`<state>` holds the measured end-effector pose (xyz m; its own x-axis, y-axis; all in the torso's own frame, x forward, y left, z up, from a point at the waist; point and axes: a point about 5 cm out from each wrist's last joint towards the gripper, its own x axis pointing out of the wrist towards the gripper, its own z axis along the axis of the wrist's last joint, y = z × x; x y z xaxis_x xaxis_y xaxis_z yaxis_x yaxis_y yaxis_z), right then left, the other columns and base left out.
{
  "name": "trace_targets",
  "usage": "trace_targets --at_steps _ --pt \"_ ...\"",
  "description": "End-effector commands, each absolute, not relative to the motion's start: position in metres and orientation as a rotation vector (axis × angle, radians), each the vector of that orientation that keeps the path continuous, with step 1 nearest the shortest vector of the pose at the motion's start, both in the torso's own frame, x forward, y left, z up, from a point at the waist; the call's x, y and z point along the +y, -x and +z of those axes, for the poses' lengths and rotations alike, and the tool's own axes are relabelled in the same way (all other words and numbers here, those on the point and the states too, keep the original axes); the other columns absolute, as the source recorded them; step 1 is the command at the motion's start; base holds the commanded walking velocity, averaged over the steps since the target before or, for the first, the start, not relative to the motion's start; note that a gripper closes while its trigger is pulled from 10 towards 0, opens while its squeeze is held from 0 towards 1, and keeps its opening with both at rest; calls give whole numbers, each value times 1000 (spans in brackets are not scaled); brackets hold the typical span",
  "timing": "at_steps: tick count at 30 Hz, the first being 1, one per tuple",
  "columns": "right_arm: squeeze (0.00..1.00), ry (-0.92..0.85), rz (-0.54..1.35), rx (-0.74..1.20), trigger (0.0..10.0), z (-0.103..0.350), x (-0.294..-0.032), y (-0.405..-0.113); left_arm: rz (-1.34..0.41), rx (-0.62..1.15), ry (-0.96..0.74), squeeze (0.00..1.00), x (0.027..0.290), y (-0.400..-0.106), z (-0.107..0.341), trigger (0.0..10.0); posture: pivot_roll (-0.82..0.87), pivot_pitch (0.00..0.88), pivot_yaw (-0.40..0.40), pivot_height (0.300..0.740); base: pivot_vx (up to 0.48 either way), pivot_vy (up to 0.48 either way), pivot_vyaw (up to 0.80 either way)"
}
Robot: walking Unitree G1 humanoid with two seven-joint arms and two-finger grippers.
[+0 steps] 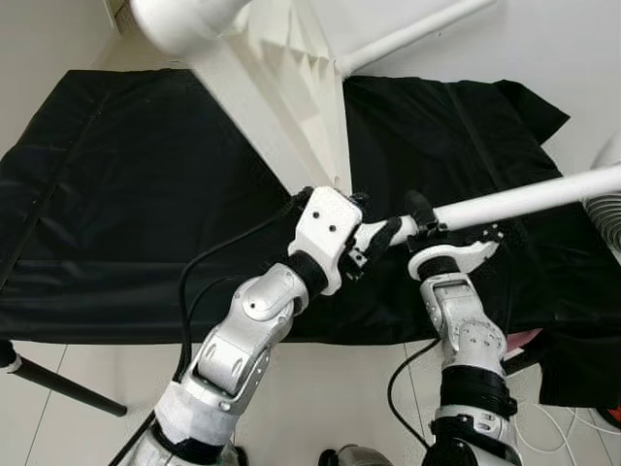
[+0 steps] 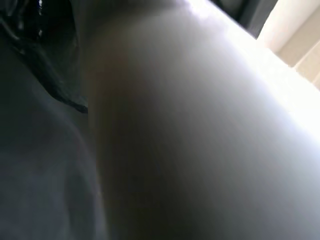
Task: Building children table
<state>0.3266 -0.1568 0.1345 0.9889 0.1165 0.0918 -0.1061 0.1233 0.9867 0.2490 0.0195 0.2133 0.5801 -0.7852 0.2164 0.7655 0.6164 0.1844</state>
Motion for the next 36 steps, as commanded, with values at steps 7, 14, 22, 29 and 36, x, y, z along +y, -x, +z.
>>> trace_targets --at_steps 7,14,22,29,36 --pt "0 -1387 249 314 10000 103 -110 -331 -1062 -178 -110 0 28 -231 197 10000 8 151 -3 740 0 0 0" --pt "345 -1419 220 304 10000 90 -119 -330 -982 -149 -108 0 45 -236 196 10000 25 172 -17 740 0 0 0" --pt "1000 -1444 213 213 10000 84 -135 -321 -948 -120 -95 0 52 -234 194 10000 19 186 -15 740 0 0 0" --pt "1000 -1396 297 189 10000 90 -142 -305 -922 -112 -102 0 54 -239 194 10000 3 185 -8 740 0 0 0" --pt "298 -1285 456 361 10000 85 -145 -277 -897 -121 -111 0 59 -243 198 10000 -1 182 -7 740 0 0 0"
